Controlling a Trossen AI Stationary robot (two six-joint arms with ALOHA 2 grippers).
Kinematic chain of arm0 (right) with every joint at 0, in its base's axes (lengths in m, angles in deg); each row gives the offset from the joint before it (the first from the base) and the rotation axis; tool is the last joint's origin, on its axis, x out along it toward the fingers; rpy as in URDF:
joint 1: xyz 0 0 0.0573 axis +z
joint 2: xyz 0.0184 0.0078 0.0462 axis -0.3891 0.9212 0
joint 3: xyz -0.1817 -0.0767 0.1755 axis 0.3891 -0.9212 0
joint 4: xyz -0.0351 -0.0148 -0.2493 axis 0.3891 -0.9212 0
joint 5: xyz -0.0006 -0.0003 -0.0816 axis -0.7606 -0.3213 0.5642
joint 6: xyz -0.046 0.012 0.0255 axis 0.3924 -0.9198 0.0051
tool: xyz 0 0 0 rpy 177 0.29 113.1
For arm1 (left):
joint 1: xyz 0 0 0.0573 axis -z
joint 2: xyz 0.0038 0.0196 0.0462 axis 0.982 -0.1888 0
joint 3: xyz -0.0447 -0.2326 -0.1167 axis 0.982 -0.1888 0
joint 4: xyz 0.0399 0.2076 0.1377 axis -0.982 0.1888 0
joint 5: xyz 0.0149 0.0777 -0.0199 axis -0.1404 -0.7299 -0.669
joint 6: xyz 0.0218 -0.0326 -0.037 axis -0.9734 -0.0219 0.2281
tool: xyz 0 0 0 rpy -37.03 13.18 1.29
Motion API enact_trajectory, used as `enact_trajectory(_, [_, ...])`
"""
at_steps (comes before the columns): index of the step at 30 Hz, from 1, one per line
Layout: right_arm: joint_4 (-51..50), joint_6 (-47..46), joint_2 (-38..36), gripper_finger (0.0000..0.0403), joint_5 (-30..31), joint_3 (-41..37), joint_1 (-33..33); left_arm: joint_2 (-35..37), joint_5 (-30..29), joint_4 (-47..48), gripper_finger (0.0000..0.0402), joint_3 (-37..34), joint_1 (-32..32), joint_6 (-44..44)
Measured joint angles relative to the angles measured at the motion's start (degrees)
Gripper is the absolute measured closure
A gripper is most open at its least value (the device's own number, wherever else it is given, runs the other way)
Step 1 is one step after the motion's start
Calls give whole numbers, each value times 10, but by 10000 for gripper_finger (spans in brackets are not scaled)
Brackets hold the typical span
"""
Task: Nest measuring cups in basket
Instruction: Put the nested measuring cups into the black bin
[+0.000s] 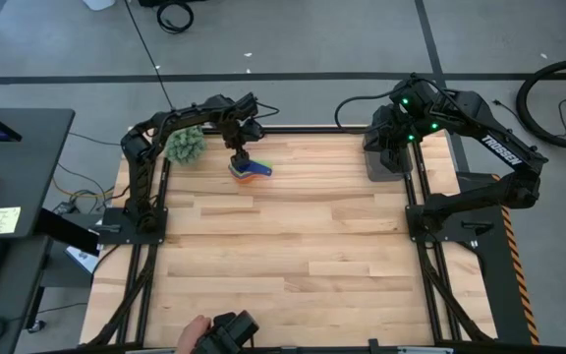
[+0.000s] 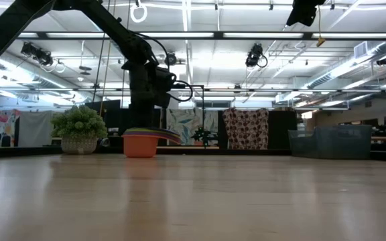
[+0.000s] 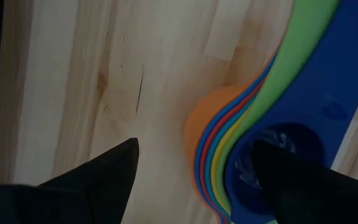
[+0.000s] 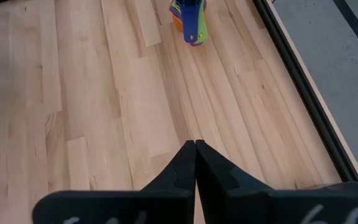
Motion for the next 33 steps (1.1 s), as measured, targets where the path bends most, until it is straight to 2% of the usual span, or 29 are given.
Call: enact_trajectory(33, [0, 0, 0, 388, 0, 0, 0, -14, -2, -6, 86, 1, 4, 0])
